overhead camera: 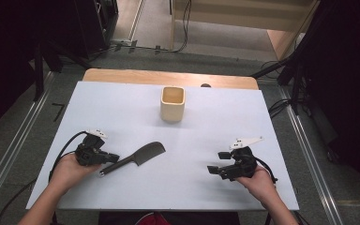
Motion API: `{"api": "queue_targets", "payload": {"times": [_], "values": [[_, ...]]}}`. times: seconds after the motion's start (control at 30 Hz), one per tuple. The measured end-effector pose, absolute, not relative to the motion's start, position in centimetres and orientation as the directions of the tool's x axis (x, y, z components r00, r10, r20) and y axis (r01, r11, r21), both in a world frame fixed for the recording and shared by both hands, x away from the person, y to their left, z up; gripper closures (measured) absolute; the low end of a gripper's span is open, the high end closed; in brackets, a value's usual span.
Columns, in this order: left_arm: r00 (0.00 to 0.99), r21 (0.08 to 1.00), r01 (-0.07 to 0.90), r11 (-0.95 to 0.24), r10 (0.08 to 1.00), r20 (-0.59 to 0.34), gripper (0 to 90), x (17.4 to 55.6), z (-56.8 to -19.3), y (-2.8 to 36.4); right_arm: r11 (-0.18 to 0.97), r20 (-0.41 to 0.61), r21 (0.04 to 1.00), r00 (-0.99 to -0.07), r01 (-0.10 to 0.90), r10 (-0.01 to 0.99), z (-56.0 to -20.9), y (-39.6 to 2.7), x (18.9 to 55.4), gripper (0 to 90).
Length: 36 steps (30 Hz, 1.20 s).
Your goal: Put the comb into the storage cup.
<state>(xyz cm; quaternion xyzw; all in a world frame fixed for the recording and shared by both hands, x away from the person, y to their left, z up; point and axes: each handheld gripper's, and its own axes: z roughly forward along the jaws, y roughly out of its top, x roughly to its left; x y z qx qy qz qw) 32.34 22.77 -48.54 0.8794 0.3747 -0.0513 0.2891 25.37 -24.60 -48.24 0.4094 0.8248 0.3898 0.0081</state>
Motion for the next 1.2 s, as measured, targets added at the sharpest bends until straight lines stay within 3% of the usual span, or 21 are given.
{"api": "queue_targets", "payload": {"times": [0.57, 0.7, 0.9, 1.0, 1.2], "values": [[0.708, 0.497, 0.692, -0.523, 0.625, -0.329, 87.2, 31.8, -48.4, 22.9, 0.361, 0.305, 0.650, -0.665, 0.669, 0.682, -48.2, -24.6, 25.4, 18.6], [0.691, 0.547, 0.704, -0.453, 0.617, -0.377, 78.6, 31.9, -47.8, 23.6, 0.359, 0.306, 0.650, -0.663, 0.669, 0.683, -48.2, -24.7, 25.4, 18.6], [0.684, 0.613, 0.697, -0.371, 0.600, -0.414, 55.0, 31.4, -47.1, 23.8, 0.357, 0.309, 0.648, -0.660, 0.673, 0.685, -48.2, -24.7, 25.3, 19.0], [0.698, 0.625, 0.682, -0.379, 0.592, -0.403, 53.0, 30.8, -46.8, 23.6, 0.354, 0.309, 0.646, -0.656, 0.676, 0.688, -48.2, -24.8, 25.2, 19.0], [0.723, 0.670, 0.644, -0.368, 0.578, -0.378, 39.2, 29.6, -46.4, 23.0, 0.355, 0.305, 0.647, -0.656, 0.675, 0.691, -48.3, -24.9, 25.2, 19.0]]}}
